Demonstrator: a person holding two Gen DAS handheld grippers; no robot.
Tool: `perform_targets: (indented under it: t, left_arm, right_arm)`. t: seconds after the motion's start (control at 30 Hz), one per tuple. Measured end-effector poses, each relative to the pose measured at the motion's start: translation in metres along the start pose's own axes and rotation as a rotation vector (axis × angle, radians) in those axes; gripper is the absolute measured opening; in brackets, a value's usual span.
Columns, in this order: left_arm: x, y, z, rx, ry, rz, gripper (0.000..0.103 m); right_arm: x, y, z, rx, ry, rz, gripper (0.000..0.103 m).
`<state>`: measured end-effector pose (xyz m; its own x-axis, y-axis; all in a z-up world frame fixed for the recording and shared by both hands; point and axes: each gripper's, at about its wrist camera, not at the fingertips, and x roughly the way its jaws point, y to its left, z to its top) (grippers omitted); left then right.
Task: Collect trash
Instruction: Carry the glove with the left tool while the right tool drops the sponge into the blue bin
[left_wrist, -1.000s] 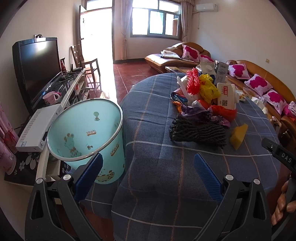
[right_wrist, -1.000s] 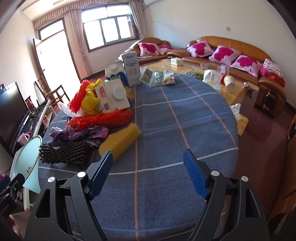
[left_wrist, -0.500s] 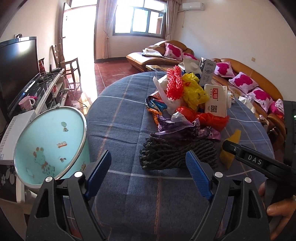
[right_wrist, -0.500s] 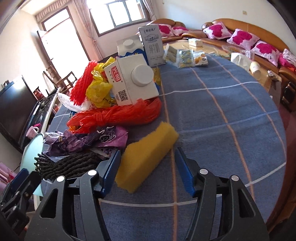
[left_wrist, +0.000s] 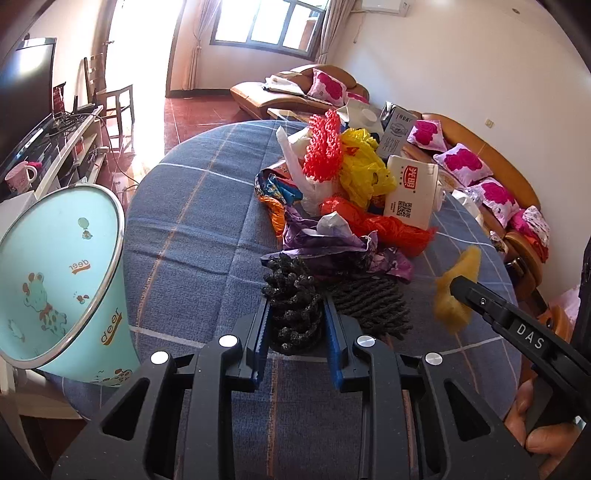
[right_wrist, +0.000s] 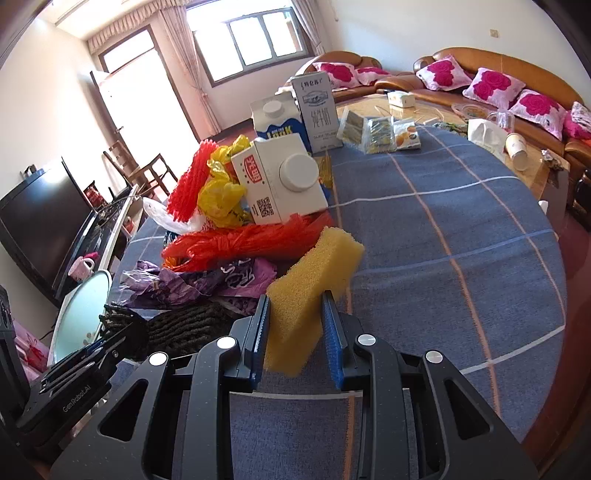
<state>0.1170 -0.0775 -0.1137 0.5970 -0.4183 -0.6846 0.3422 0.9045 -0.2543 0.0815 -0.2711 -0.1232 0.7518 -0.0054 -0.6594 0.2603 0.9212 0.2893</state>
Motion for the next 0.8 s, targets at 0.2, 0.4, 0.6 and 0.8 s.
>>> perform_targets:
  t: [0.2,0.4,0.6,0.8]
  left_arm:
    - [-0.039,-0.001,-0.002,0.032,-0.050,0.007,0.025]
    - [-0.086,0.012,0.007,0.028,-0.146,0.056,0.025]
    - [-0.116,0.049,0.019,-0.018,-0.216,0.212,0.026]
    - [-0.142,0.099,0.021,-0.101,-0.268,0.357,0.026]
  right_arm:
    - [-0.023,0.004,0.000,-0.017,-0.079,-0.039,0.029]
    - [-0.038,0.016,-0.001,-0.047,-0.103,-0.032,0.029]
    - [-0.050,0.052,0.002,-0.134,-0.128,0.019,0.029]
    - [-0.050,0.105,0.004,-0.231,-0.131,0.107,0.029]
